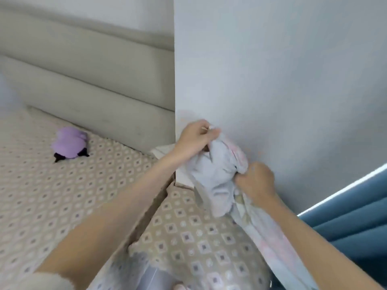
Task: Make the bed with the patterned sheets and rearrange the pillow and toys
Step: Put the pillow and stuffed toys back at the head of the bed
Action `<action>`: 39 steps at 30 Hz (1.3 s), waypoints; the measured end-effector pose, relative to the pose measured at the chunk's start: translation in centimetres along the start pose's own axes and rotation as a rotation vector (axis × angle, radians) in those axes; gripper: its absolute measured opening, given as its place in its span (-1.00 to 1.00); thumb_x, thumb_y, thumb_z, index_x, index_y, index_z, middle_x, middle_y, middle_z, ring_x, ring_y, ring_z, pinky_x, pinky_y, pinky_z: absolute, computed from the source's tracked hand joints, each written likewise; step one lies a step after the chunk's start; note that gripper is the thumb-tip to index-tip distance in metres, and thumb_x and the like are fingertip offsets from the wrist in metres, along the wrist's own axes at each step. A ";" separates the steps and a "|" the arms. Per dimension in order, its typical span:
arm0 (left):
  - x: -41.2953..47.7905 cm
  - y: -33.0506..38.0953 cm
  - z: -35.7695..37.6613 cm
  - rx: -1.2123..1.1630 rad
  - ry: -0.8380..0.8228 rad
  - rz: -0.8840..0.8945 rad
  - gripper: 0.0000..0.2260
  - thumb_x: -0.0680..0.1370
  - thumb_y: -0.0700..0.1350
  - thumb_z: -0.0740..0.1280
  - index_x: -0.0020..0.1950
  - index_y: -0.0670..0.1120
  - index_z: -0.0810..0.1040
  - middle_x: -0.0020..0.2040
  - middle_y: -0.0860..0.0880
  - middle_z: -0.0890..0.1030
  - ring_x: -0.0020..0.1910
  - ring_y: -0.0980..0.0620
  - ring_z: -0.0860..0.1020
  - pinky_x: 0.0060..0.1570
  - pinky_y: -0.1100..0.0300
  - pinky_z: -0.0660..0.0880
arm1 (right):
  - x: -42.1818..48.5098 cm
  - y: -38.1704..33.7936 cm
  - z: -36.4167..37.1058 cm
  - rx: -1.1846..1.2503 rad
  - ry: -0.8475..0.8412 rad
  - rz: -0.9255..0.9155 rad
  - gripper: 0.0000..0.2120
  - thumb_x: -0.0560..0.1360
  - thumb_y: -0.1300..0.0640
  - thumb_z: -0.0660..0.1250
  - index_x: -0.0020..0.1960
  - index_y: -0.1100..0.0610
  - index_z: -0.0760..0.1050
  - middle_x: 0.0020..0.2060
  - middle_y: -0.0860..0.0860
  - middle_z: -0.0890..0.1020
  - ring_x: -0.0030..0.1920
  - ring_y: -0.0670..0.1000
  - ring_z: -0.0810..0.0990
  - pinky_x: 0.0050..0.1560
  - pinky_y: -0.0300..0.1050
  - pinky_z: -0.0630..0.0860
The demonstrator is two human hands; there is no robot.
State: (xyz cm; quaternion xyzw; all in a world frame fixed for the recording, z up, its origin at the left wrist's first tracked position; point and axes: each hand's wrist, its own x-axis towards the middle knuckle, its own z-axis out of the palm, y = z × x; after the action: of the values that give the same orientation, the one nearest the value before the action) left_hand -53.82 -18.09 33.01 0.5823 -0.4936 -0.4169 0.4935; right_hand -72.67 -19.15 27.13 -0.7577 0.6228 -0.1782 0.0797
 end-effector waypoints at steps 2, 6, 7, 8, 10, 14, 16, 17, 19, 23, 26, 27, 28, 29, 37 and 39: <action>0.4 2.6 -3.0 -0.042 0.154 0.061 -0.77 0.54 -0.12 0.36 -0.30 -0.04 0.42 -0.40 -0.01 0.48 -0.37 0.06 0.40 -0.34 0.16 0.30 | 2.0 -3.8 -2.2 0.001 0.048 -0.118 -0.76 0.34 0.02 0.29 -0.07 0.10 0.59 -0.19 0.15 0.66 -0.15 0.26 0.61 -0.27 -0.15 0.31; -0.8 4.6 -12.2 0.038 0.432 0.073 -0.74 0.55 -0.01 0.33 -0.29 -0.01 0.36 -0.30 -0.08 0.43 -0.25 0.02 0.39 -0.20 0.11 0.29 | 4.6 -13.6 -3.2 0.070 -0.034 -0.315 -0.90 0.31 0.09 0.27 -0.20 0.04 0.53 -0.22 0.05 0.64 -0.15 0.22 0.61 -0.28 -0.15 0.30; -1.6 4.5 -14.4 0.052 0.467 0.053 -0.74 0.55 0.02 0.32 -0.28 -0.01 0.35 -0.27 -0.09 0.43 -0.25 0.02 0.40 -0.19 0.11 0.30 | 4.9 -15.9 -2.8 0.073 -0.080 -0.372 -0.93 0.32 0.09 0.25 -0.21 0.01 0.49 -0.20 0.05 0.64 -0.13 0.21 0.60 -0.27 -0.15 0.30; -2.7 4.2 -17.2 0.072 0.517 0.028 -0.74 0.55 0.04 0.31 -0.25 -0.02 0.36 -0.25 -0.09 0.44 -0.25 0.02 0.41 -0.21 0.12 0.32 | 4.9 -18.8 -2.1 0.070 -0.114 -0.447 -0.92 0.33 0.09 0.25 -0.19 0.00 0.48 -0.15 0.07 0.64 -0.10 0.21 0.60 -0.25 -0.14 0.31; -5.3 3.1 -22.6 0.113 0.637 -0.005 -0.74 0.56 0.05 0.30 -0.25 -0.03 0.35 -0.29 -0.03 0.44 -0.30 0.06 0.41 -0.30 0.19 0.32 | 4.6 -24.7 0.0 0.040 -0.125 -0.599 -0.81 0.36 0.08 0.25 -0.05 0.03 0.54 -0.06 0.09 0.65 -0.04 0.20 0.60 -0.23 -0.15 0.33; -12.5 0.1 -32.6 0.163 0.906 0.012 -0.75 0.57 0.01 0.29 -0.26 -0.04 0.38 -0.25 -0.08 0.55 -0.27 0.03 0.48 -0.27 0.19 0.37 | 1.4 -35.9 5.4 0.069 -0.029 -0.867 -0.72 0.39 0.13 0.30 0.10 0.09 0.52 -0.08 0.09 0.64 -0.07 0.19 0.62 -0.25 -0.11 0.37; -16.9 -2.7 -37.1 0.219 1.012 -0.023 -0.74 0.57 0.03 0.29 -0.26 -0.05 0.38 -0.31 -0.08 0.54 -0.33 0.03 0.47 -0.32 0.19 0.36 | -1.9 -40.9 8.6 0.119 0.020 -0.965 -0.64 0.25 0.19 0.41 0.05 0.16 0.52 -0.17 0.11 0.61 -0.21 0.19 0.61 -0.36 -0.13 0.26; -18.8 -4.5 -38.8 0.284 1.036 -0.088 -0.74 0.57 0.03 0.29 -0.24 -0.06 0.38 -0.35 -0.07 0.51 -0.34 0.00 0.46 -0.32 0.14 0.35 | -3.4 -42.3 10.3 0.121 0.004 -1.001 -0.60 0.21 0.19 0.44 0.04 0.17 0.51 -0.17 0.11 0.60 -0.21 0.18 0.61 -0.37 -0.15 0.23; -23.4 -9.6 -42.8 0.500 0.992 -0.387 -0.77 0.56 0.04 0.29 -0.16 -0.10 0.43 -0.27 -0.10 0.55 -0.24 -0.07 0.51 -0.22 0.08 0.37 | -6.4 -45.2 15.1 0.040 -0.311 -1.055 -0.49 0.33 0.15 0.38 0.27 0.16 0.41 0.09 0.12 0.55 0.05 0.17 0.57 -0.19 -0.11 0.40; -31.9 -18.8 -45.7 0.830 0.559 -1.002 -0.72 0.57 -0.02 0.27 0.21 -0.13 0.42 0.17 -0.17 0.50 0.09 -0.15 0.54 0.01 0.09 0.44 | -8.3 -46.4 22.7 -0.248 -1.088 -0.841 -0.45 0.57 -0.02 0.19 0.52 0.01 0.16 0.50 0.00 0.22 0.46 0.08 0.24 0.41 0.01 0.24; -33.8 -21.8 -45.3 0.819 0.564 -0.953 -0.69 0.57 -0.07 0.26 0.29 -0.12 0.40 0.18 -0.16 0.48 0.10 -0.14 0.52 -0.01 0.12 0.44 | -8.1 -46.4 25.0 -0.239 -1.102 -0.780 -0.56 0.59 0.04 0.16 0.46 0.02 0.27 0.46 -0.03 0.28 0.41 0.03 0.31 0.35 -0.07 0.31; -33.6 -22.4 -44.9 0.768 0.572 -0.897 -0.67 0.57 -0.08 0.26 0.32 -0.11 0.38 0.18 -0.14 0.48 0.09 -0.12 0.53 -0.03 0.12 0.47 | -7.7 -46.3 25.5 -0.249 -1.107 -0.773 -0.58 0.59 0.06 0.16 0.44 0.03 0.30 0.45 -0.02 0.31 0.39 0.03 0.34 0.34 -0.07 0.34; -33.1 -22.8 -44.5 0.700 0.578 -0.843 -0.64 0.58 -0.09 0.25 0.36 -0.08 0.36 0.20 -0.12 0.47 0.09 -0.11 0.53 -0.04 0.12 0.50 | -7.4 -46.4 26.1 -0.254 -1.125 -0.763 -0.60 0.59 0.07 0.15 0.43 0.04 0.31 0.43 -0.01 0.33 0.37 0.02 0.36 0.33 -0.06 0.35; -32.4 -23.2 -44.3 0.637 0.583 -0.796 -0.62 0.58 -0.10 0.25 0.41 -0.04 0.33 0.23 -0.11 0.45 0.11 -0.09 0.52 -0.01 0.08 0.53 | -7.1 -46.8 26.8 -0.246 -1.140 -0.745 -0.61 0.59 0.08 0.15 0.42 0.04 0.32 0.42 -0.01 0.35 0.36 0.02 0.38 0.33 -0.06 0.36; -23.5 -26.3 -46.7 0.754 0.828 -0.624 -0.67 0.62 -0.07 0.16 0.39 -0.01 0.41 0.26 -0.02 0.53 0.13 -0.04 0.54 0.08 0.14 0.38 | -3.7 -51.0 31.9 0.122 -1.060 -0.671 -0.64 0.57 0.11 0.20 0.36 -0.04 0.39 0.33 -0.03 0.45 0.25 0.01 0.46 0.13 -0.13 0.43; -20.5 -29.3 -47.7 0.772 0.774 -0.684 -0.68 0.63 -0.06 0.12 0.37 0.01 0.41 0.15 0.00 0.58 0.03 -0.05 0.56 0.02 0.11 0.43 | -2.6 -52.0 35.3 0.242 -1.234 -0.468 -0.66 0.57 0.12 0.22 0.33 -0.04 0.42 0.30 0.00 0.48 0.16 -0.03 0.48 0.00 -0.24 0.40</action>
State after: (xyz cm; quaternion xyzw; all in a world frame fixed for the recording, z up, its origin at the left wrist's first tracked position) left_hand -6.05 10.63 11.92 0.9507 -0.1808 -0.1027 0.2301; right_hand -12.45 -9.22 11.85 -0.8214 0.2580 0.2064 0.4649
